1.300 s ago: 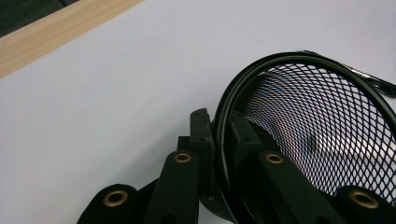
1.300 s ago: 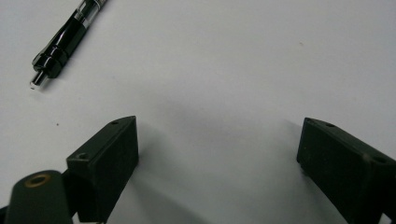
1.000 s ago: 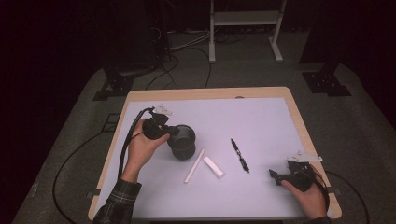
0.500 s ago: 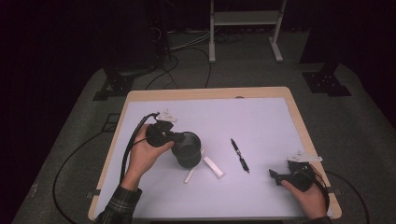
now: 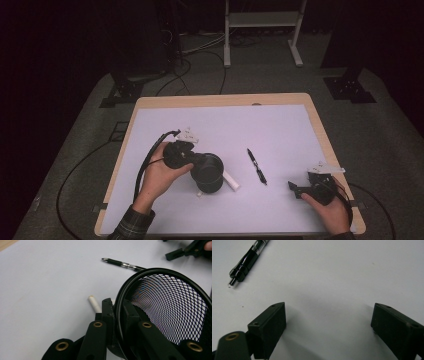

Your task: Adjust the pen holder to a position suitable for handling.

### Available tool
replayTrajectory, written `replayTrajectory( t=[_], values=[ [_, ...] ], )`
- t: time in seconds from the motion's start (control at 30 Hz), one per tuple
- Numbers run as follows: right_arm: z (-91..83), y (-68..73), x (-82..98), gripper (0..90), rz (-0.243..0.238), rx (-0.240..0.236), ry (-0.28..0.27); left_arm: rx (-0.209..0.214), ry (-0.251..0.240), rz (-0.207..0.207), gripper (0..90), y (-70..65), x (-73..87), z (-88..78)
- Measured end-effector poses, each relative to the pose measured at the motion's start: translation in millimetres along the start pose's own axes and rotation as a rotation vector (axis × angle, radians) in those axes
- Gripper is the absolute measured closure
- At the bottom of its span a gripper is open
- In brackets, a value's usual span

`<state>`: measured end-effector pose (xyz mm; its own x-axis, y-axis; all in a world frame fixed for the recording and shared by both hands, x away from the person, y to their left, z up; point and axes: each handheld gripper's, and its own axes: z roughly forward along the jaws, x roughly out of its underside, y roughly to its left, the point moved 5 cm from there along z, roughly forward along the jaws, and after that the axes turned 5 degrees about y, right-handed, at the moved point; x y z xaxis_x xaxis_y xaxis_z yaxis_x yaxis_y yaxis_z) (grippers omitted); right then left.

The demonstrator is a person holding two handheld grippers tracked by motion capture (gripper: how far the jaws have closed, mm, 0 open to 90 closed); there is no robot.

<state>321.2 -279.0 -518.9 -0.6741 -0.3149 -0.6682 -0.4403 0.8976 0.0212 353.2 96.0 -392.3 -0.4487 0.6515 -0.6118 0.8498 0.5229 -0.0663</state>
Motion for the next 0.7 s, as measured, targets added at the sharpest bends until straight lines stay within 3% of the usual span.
replayTrajectory(
  t=[0.7],
  values=[
    [0.0, 0.0, 0.1, 11.6, -0.001, -0.001, 0.000, 0.083, 0.067, 0.032, 82.6, -27.9, 8.6, 32.4]
  ],
)
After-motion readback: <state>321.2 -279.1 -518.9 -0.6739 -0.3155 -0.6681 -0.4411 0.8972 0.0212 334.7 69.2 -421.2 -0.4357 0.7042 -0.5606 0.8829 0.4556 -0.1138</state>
